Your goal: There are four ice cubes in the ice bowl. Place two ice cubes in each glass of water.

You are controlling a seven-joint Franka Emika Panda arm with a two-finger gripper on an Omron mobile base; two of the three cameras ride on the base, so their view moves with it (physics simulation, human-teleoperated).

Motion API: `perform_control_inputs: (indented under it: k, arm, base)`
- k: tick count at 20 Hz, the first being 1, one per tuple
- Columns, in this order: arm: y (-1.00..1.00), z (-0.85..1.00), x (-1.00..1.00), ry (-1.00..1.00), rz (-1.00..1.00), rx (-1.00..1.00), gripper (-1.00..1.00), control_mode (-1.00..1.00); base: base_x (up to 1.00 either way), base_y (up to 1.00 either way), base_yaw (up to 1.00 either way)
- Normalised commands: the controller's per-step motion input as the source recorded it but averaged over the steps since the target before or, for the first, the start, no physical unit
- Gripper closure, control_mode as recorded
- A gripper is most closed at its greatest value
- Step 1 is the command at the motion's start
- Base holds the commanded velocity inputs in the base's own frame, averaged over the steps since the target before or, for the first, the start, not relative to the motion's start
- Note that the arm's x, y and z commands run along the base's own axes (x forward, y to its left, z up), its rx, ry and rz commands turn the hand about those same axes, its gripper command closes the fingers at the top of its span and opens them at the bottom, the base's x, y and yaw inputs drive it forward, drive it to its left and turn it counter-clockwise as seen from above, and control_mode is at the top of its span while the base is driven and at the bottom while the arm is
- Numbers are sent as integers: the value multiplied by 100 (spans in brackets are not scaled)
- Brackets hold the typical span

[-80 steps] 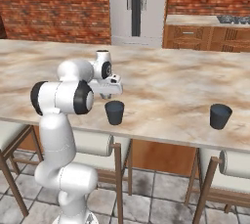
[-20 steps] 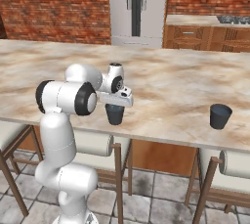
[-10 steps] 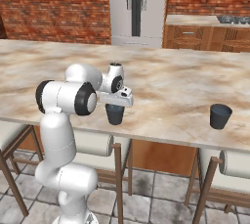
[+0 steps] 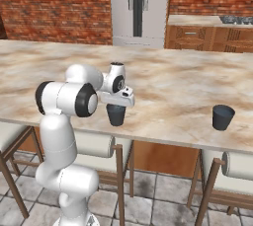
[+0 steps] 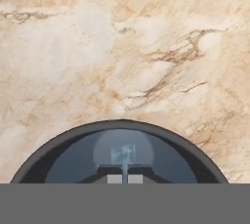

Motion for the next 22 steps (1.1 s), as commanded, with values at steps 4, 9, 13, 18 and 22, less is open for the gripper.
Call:
perform_control_inputs:
  k: [4,9,13,18,22]
  arm:
    - [0,35,0,0,-1,0,100,-100]
    - [30,42,-25,0,-3,0,100,-100]
    - [85,44,-27,0,-1,0,-100,-100]
    - [67,37,-11,0,0,0,-100,-100]
    - [88,6,-4,0,0,0,-100,-100]
  base:
    - [0,0,0]
    - [0,0,0]
    - [0,0,0]
    - [0,0,0]
    - [0,0,0]
